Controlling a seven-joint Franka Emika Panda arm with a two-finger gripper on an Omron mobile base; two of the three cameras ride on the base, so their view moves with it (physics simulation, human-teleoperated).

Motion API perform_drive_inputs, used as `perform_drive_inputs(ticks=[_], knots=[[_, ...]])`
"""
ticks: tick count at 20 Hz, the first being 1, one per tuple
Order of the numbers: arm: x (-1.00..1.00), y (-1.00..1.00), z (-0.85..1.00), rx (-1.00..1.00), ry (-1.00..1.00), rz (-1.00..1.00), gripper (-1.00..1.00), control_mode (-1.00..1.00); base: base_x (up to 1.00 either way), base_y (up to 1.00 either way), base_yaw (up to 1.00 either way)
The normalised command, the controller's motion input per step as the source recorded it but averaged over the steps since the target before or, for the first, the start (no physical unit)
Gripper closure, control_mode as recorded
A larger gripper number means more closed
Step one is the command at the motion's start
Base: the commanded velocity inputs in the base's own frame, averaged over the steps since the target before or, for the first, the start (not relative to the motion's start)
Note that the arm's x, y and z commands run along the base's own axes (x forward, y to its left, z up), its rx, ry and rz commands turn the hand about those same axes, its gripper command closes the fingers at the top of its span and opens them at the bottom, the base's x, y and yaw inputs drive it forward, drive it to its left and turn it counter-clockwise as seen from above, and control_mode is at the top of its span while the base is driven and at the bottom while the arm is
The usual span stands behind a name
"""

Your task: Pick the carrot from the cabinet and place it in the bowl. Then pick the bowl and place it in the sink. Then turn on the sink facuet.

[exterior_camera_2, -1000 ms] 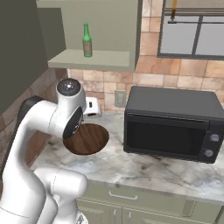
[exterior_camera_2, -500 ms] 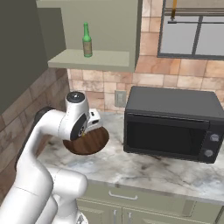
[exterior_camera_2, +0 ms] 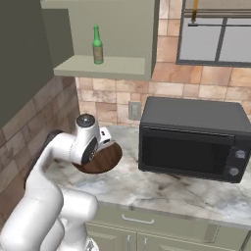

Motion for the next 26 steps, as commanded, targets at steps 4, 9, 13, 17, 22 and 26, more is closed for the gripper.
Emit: perform_drive_inputs(ticks=[4, 9, 13, 17, 22, 26], knots=[[0.45, 0.19, -0.63, -0.01, 0.00, 0.05, 1.00, -1.00, 0.00, 0.00, 0.00], [0.36, 0.12, -0.53, 0.00, 0.00, 0.03, 1.00, -1.00, 0.00, 0.00, 0.00], [0.06, 0.01, -0.36, 0.00, 0.00, 0.00, 1.00, -1.00, 0.00, 0.00, 0.00], [0.00, 0.00, -0.26, 0.00, 0.00, 0.00, -1.00, -1.00, 0.00, 0.00, 0.00], [0.00, 0.02, -0.22, 0.00, 0.00, 0.00, -1.00, -1.00, 0.00, 0.00, 0.00], [0.04, 0.00, -0.14, 0.00, 0.00, 0.00, -1.00, -1.00, 0.00, 0.00, 0.00]])
